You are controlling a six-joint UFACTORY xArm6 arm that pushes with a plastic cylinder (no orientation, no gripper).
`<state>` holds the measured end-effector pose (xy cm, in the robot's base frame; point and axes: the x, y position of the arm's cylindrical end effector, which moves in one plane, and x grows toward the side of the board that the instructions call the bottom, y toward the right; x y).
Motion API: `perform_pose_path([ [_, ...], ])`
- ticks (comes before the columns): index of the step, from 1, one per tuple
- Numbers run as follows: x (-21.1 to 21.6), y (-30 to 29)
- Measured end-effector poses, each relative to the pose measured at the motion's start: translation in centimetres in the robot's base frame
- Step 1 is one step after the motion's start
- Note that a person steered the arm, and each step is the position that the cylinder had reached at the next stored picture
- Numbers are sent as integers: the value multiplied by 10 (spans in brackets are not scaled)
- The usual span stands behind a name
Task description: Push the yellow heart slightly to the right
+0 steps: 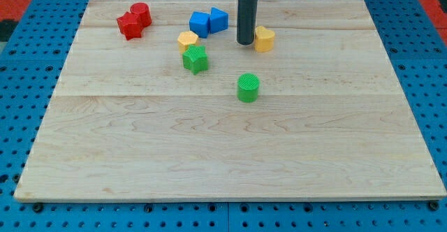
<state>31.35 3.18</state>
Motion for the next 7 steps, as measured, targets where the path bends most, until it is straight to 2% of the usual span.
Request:
perform_pose_path([
  [5, -21, -12],
  [6, -24, 36],
  [7, -47, 37],
])
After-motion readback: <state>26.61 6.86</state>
